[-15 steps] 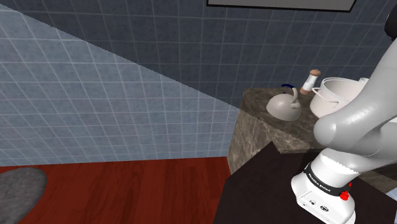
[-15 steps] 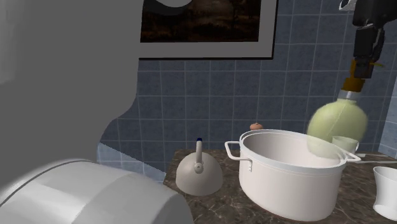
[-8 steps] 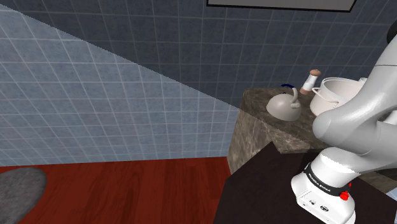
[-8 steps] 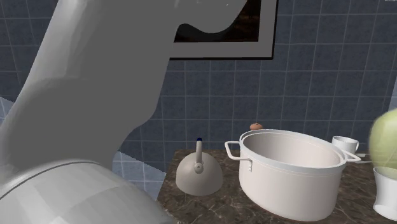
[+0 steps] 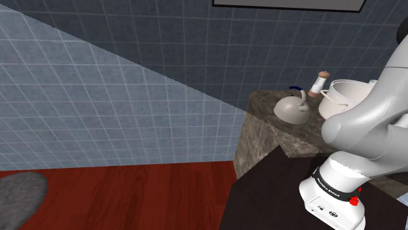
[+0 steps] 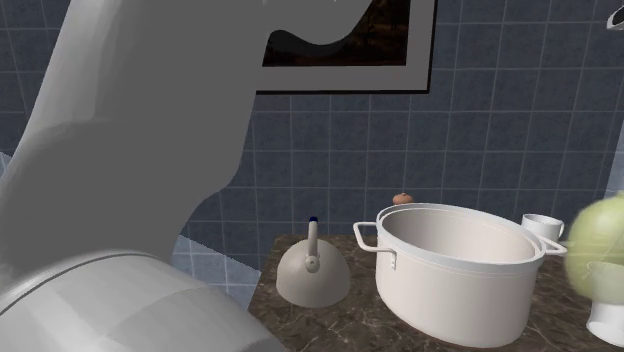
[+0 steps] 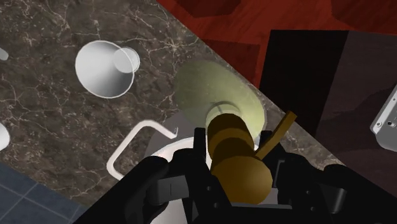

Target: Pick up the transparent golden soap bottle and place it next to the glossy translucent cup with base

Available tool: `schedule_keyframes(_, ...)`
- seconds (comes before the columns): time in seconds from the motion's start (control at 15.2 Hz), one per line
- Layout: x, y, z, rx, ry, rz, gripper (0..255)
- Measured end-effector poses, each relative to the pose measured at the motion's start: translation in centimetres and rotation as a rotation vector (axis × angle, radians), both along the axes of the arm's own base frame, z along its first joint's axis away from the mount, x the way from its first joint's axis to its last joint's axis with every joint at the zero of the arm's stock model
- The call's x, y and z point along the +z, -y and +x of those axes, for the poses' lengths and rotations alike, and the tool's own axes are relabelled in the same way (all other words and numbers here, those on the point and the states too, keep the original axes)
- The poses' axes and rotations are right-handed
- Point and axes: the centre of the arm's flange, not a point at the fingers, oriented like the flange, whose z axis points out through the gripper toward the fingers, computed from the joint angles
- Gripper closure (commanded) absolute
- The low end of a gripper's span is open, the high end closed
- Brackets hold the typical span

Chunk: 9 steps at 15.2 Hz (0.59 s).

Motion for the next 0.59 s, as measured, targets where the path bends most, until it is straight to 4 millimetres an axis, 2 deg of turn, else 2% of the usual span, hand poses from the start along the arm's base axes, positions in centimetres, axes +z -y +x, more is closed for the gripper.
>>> schedule_keyframes(0.59, -4.9, 0.0, 0.1, 0.000, 0.000, 0.000, 255)
